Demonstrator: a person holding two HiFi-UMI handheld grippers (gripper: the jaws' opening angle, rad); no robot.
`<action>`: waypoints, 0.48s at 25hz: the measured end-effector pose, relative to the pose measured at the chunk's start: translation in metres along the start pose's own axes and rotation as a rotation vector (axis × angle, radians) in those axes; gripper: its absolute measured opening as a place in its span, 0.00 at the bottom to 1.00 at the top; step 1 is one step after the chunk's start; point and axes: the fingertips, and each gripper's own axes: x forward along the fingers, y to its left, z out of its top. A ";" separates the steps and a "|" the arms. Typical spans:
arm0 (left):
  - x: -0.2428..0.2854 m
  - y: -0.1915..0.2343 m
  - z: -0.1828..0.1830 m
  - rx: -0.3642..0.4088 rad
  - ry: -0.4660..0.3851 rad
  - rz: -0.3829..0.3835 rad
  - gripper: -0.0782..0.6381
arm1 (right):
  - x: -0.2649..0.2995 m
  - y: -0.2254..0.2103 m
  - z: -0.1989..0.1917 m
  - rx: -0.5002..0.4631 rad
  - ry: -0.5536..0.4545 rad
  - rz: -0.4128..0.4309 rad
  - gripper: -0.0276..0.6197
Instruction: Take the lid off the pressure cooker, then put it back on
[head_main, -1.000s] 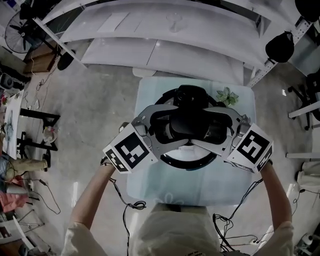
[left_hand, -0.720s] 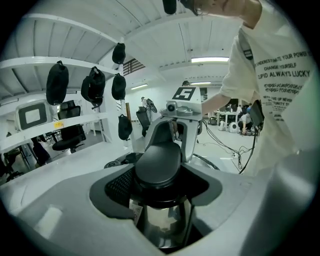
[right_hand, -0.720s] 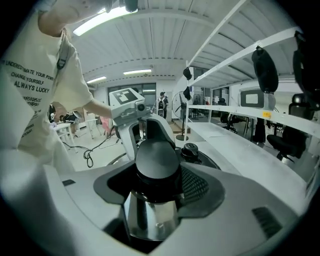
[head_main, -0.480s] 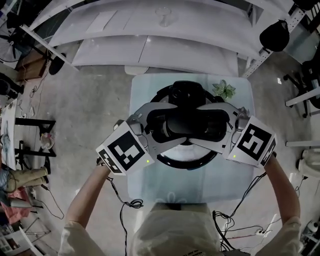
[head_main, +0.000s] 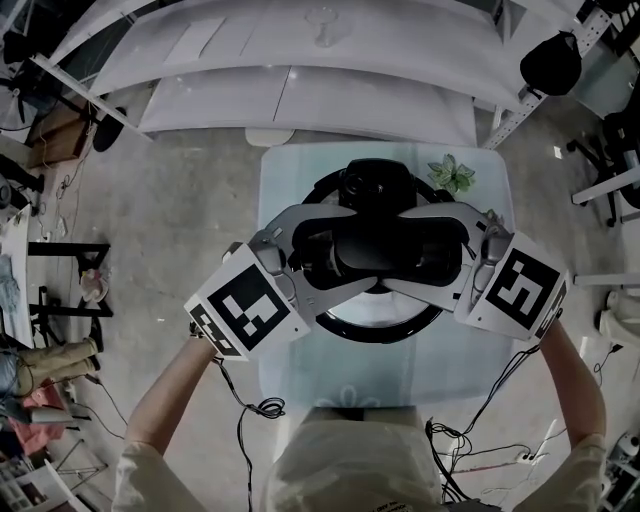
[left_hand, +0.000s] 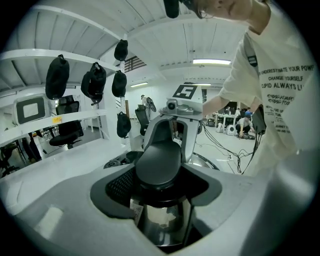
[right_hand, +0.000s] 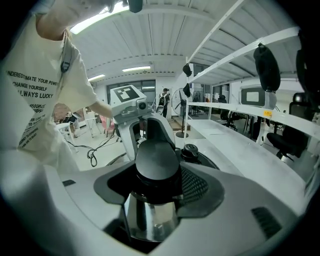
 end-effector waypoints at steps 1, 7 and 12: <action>0.000 0.000 0.000 0.001 0.001 -0.003 0.51 | 0.000 0.000 0.000 0.000 0.007 -0.003 0.46; -0.007 0.001 0.004 -0.006 -0.011 -0.028 0.51 | 0.000 0.001 0.007 0.031 -0.012 -0.014 0.46; -0.009 0.003 0.010 0.012 -0.014 -0.037 0.51 | -0.003 0.000 0.013 0.037 -0.027 -0.026 0.46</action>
